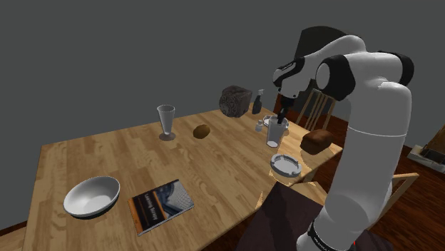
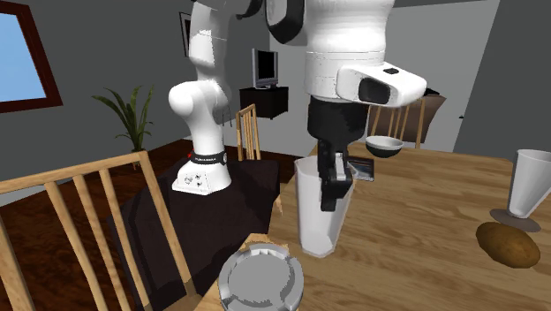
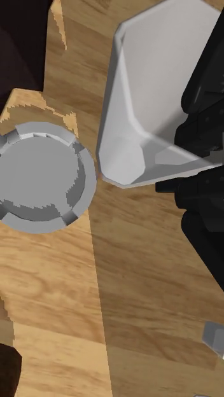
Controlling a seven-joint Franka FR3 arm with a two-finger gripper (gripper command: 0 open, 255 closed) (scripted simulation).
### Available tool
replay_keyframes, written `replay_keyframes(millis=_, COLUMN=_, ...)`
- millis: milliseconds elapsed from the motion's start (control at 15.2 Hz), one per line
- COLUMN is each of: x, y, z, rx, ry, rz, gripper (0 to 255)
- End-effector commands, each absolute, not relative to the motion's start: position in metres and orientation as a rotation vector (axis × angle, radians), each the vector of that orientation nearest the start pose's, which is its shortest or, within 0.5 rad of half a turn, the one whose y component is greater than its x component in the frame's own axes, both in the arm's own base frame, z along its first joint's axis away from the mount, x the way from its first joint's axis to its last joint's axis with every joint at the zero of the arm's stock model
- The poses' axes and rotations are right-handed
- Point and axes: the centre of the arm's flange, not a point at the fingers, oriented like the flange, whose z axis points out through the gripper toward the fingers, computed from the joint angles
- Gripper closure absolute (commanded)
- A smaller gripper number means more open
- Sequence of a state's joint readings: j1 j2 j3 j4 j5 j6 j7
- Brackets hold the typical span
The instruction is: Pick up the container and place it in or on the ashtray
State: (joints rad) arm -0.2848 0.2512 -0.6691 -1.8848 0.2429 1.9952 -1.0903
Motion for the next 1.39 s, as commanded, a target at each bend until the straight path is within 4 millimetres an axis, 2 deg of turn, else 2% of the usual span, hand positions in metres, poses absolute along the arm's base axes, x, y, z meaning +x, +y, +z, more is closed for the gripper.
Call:
replay_keyframes(millis=0, x=0.348, y=-0.471, z=0.402, rx=-3.041, ry=-0.055, rz=-0.017, gripper=255)
replay_keyframes(millis=462, x=0.259, y=-0.478, z=0.434, rx=-3.041, ry=-0.055, rz=-0.017, gripper=255)
replay_keyframes(millis=1320, x=0.259, y=-0.478, z=0.366, rx=-3.041, ry=-0.055, rz=-0.017, gripper=255)
